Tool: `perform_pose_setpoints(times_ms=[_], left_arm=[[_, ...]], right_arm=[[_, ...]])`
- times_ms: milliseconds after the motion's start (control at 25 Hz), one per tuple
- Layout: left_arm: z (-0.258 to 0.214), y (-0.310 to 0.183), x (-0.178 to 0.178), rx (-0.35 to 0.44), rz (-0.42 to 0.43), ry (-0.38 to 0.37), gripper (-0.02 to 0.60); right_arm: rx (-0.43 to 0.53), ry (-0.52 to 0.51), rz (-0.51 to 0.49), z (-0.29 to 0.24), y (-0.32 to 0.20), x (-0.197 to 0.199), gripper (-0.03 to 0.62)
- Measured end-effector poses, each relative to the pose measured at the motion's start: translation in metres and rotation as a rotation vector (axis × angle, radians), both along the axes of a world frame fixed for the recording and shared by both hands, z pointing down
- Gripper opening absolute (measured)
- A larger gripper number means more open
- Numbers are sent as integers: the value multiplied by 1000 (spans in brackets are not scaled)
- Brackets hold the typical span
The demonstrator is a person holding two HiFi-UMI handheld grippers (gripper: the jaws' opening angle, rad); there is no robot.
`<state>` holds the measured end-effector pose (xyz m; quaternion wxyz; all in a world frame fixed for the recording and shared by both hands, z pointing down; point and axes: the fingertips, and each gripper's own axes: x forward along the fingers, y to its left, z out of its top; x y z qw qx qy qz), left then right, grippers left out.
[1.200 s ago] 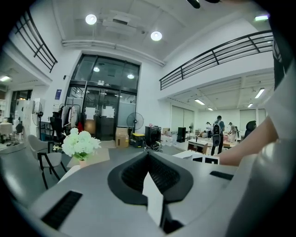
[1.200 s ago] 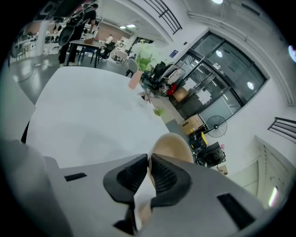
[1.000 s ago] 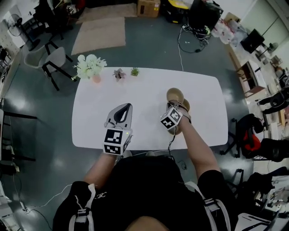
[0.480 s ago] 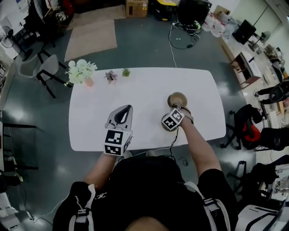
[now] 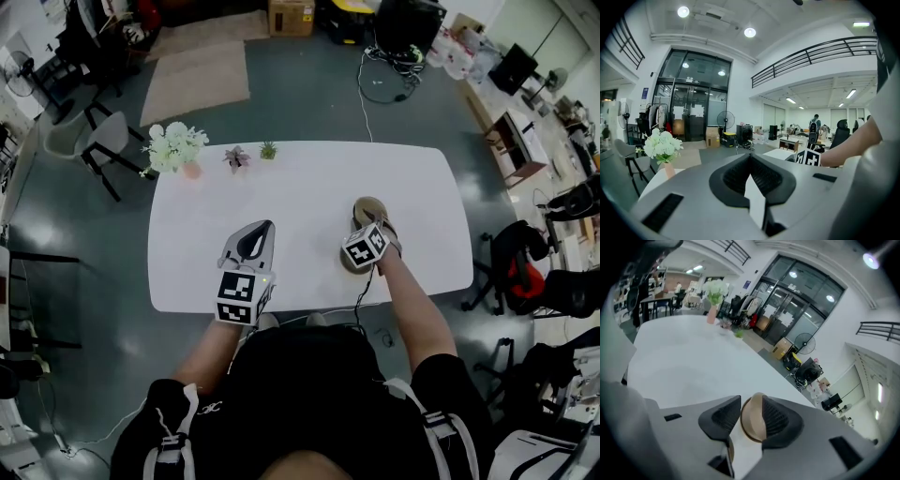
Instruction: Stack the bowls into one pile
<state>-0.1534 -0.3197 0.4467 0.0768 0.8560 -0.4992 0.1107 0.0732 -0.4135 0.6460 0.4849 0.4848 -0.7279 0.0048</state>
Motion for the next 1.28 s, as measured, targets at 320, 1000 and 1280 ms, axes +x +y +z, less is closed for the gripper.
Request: perform_pose_setpoints(times_ms=[320,1000,1280], left_arm=[[-8,-9,7,29,8,9,14],[-37,-23,27,94,53,61,14],[-26,-19,21,33,70,117,14]], right_arm=[[395,-397,158,-134,-2,1,27],[645,-735,119,-246,66,-48,17],[643,-753,167,-254,75,-53,17]])
